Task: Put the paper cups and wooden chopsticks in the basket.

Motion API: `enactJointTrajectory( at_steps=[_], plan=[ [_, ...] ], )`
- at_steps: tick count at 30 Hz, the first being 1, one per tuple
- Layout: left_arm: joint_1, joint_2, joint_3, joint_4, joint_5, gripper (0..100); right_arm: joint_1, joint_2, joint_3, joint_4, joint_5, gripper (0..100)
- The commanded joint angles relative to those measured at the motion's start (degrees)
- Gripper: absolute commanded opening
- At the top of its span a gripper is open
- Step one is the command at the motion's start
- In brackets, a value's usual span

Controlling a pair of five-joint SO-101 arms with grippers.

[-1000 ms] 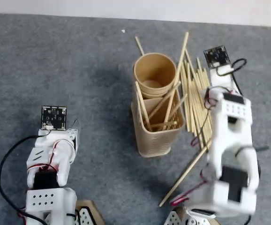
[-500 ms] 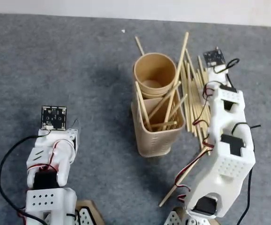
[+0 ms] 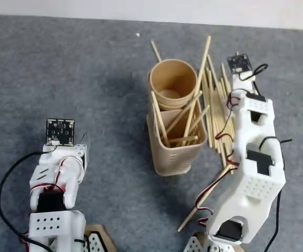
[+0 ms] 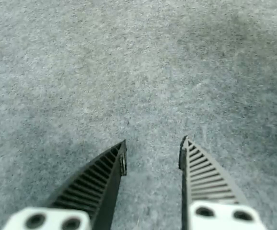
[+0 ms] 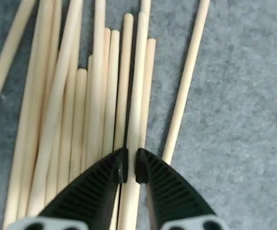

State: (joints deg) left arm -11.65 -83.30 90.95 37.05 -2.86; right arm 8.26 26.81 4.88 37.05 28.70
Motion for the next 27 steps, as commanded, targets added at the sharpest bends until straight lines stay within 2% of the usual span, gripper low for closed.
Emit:
enactJointTrajectory(
  at_steps=[1,9,16,23,27],
  plan=[
    [0.7,-0.6,-0.2,-1.1,-0.4,20,0.6,-0.4,-4.8,4.9,-0.6,1.7],
    [0.7,-0.6,-0.2,-1.1,-0.4,20,2.3,-10.8,-25.3,21.7,-13.5,1.5],
    [0.7,-0.6,-0.2,-1.1,-0.4,20,-0.1,-28.9,-26.9,23.9,-21.8,1.5],
    [0.7,-0.6,-0.2,-1.1,-0.4,20,-11.6,-49.6,-23.4,24.3,-27.4,1.5],
    [0.7,-0.6,-0.2,-1.1,-0.4,20,-20.4,-62.3,-10.8,19.2,-28.7,1.5]
  ],
)
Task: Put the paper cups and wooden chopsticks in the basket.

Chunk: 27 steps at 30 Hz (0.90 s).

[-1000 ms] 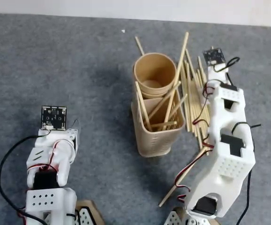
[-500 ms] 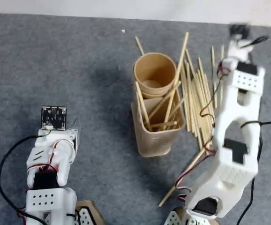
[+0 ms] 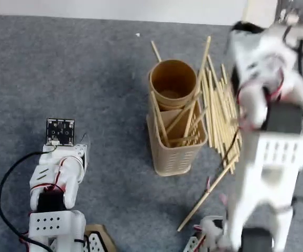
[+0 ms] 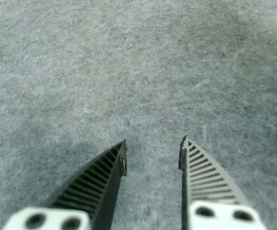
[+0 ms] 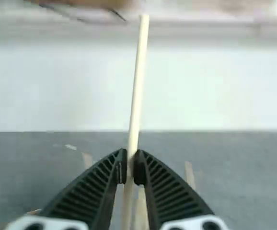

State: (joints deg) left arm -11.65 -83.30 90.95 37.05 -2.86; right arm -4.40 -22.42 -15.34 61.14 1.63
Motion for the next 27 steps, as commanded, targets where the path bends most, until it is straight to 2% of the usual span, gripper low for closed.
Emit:
enactJointTrajectory(
  at_steps=[1,8,11,22,27],
  plan=[
    [0.7,-0.6,-0.2,-1.1,-0.4,20,-9.1,-16.3,14.3,-7.6,-1.6,1.5],
    [0.7,-0.6,-0.2,-1.1,-0.4,20,-11.2,-38.0,54.8,-39.3,-1.6,1.5],
    [0.7,-0.6,-0.2,-1.1,-0.4,20,-11.2,-41.7,67.7,-47.4,-1.6,1.5],
    [0.7,-0.6,-0.2,-1.1,-0.4,20,-10.8,-42.3,76.4,-48.7,-0.3,3.1],
    [0.7,-0.6,-0.2,-1.1,-0.4,20,-10.8,-43.1,73.1,-39.7,4.7,17.7]
  ],
)
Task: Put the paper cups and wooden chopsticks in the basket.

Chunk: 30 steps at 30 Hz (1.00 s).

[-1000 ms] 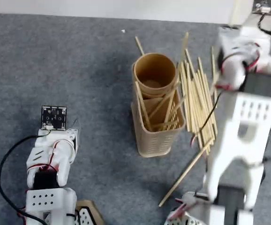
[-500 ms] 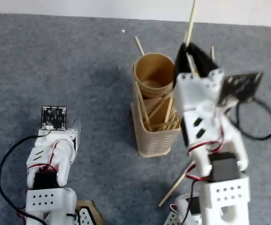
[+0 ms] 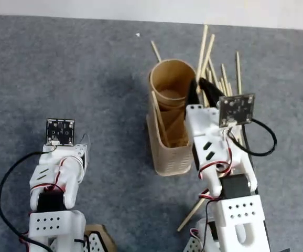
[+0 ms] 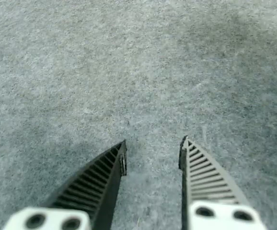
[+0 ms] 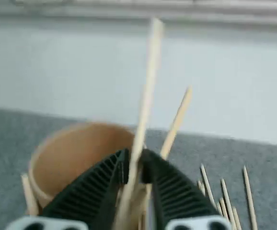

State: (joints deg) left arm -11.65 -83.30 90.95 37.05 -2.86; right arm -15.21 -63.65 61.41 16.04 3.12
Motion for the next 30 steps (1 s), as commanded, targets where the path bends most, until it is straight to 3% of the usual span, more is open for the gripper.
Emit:
enactJointTrajectory(
  at_steps=[1,9,15,22,30],
  plan=[
    [0.7,-0.6,-0.2,-1.1,-0.4,20,0.0,-2.9,-5.2,7.3,4.0,20.6],
    [0.8,-0.6,-0.2,-1.1,-0.4,20,0.7,-10.2,-21.4,25.7,10.6,24.2],
    [0.8,-0.6,-0.2,-1.1,-0.4,20,12.2,-8.0,-34.3,30.0,12.3,24.2],
    [0.8,-0.6,-0.2,-1.1,-0.4,20,24.7,19.8,-39.0,35.5,20.2,24.2],
    [0.8,-0.6,-0.2,-1.1,-0.4,20,25.8,56.5,-43.0,33.4,26.5,24.2]
  ],
)
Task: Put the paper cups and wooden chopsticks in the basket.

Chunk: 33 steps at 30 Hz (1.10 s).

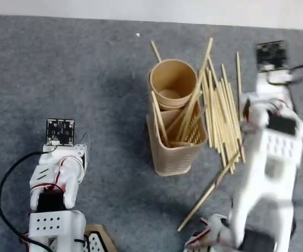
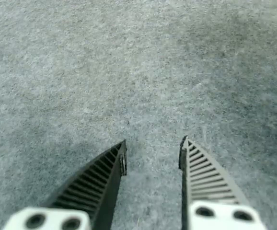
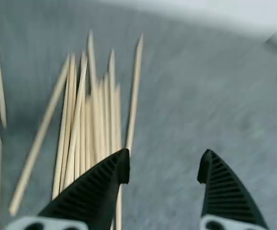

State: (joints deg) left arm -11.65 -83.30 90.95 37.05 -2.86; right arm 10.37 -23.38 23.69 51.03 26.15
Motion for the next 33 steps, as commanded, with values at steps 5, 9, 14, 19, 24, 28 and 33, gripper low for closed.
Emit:
enactJointTrajectory(
  at_steps=[5,9,14,19,24,28,33],
  plan=[
    [0.8,-0.6,-0.2,-1.1,-0.4,20,0.0,34.0,-15.2,-1.7,3.8,24.2],
    [0.8,-0.6,-0.2,-1.1,-0.4,20,0.0,44.7,-24.5,-1.5,3.7,24.2],
    [0.8,-0.6,-0.2,-1.1,-0.4,20,-1.1,53.6,-32.0,-1.5,3.8,24.4],
    [0.8,-0.6,-0.2,-1.1,-0.4,20,-2.5,57.7,-34.1,-1.5,3.8,24.4],
    [0.8,-0.6,-0.2,-1.1,-0.4,20,-2.9,61.4,-35.7,-1.5,3.8,23.0],
    [0.8,-0.6,-0.2,-1.1,-0.4,20,-2.8,64.3,-37.7,-1.4,3.7,8.0],
    [0.8,-0.6,-0.2,-1.1,-0.4,20,-2.8,65.9,-37.8,2.8,3.7,0.5]
  ],
)
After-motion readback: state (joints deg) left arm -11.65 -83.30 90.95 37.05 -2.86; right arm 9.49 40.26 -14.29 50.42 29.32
